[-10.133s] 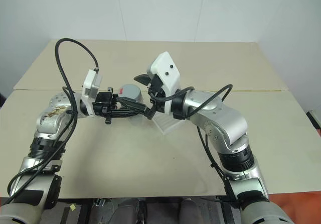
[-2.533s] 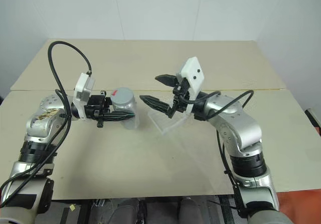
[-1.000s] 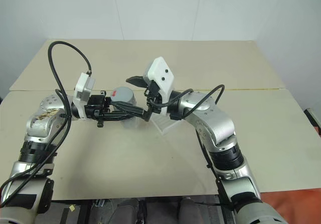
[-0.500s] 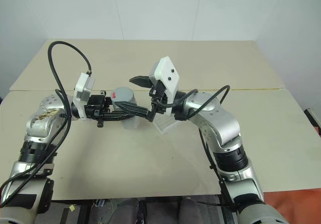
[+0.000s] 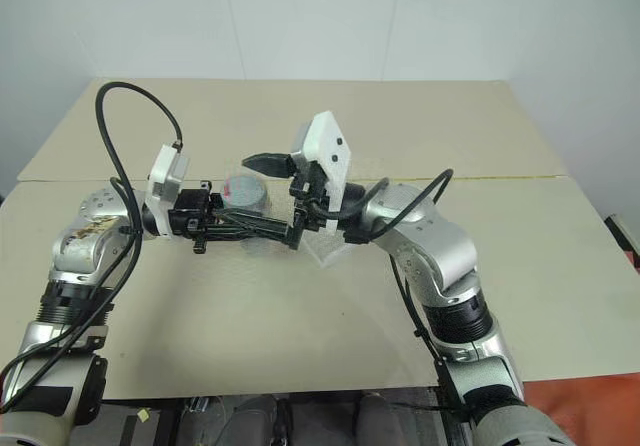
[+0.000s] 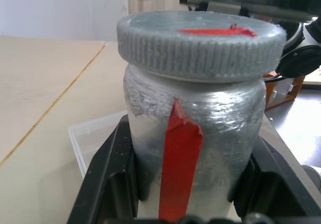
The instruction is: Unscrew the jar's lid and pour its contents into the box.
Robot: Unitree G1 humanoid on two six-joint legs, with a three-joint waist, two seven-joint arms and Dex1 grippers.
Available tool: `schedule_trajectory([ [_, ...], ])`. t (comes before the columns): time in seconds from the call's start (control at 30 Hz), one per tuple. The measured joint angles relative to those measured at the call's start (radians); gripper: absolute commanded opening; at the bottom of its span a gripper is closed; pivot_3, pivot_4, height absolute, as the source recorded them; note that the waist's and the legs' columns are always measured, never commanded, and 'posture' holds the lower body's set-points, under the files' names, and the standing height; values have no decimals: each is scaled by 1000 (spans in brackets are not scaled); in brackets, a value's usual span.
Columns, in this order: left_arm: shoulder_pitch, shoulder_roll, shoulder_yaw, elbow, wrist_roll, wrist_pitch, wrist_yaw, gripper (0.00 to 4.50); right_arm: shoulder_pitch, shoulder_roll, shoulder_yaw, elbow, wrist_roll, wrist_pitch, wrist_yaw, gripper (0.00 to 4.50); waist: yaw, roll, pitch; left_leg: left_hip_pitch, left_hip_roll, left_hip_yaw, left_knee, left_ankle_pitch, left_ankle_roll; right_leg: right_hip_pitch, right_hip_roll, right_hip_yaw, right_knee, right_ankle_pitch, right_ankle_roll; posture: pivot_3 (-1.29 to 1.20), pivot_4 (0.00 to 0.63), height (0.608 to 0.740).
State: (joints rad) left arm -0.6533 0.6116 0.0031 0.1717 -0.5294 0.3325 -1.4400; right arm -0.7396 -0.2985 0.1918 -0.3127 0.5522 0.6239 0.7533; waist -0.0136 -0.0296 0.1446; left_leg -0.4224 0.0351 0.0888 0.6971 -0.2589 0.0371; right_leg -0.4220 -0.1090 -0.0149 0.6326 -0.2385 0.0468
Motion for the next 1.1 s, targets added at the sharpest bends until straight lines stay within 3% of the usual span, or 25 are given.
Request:
schedule_trajectory([
  [1.1, 6, 0, 0, -5, 0, 0, 7, 1911, -55, 53, 23, 87, -70, -2, 9, 4482, 0, 0, 0, 0, 0, 0, 0, 0, -1, 0, 0, 0, 0, 0, 0, 0, 150, 740],
])
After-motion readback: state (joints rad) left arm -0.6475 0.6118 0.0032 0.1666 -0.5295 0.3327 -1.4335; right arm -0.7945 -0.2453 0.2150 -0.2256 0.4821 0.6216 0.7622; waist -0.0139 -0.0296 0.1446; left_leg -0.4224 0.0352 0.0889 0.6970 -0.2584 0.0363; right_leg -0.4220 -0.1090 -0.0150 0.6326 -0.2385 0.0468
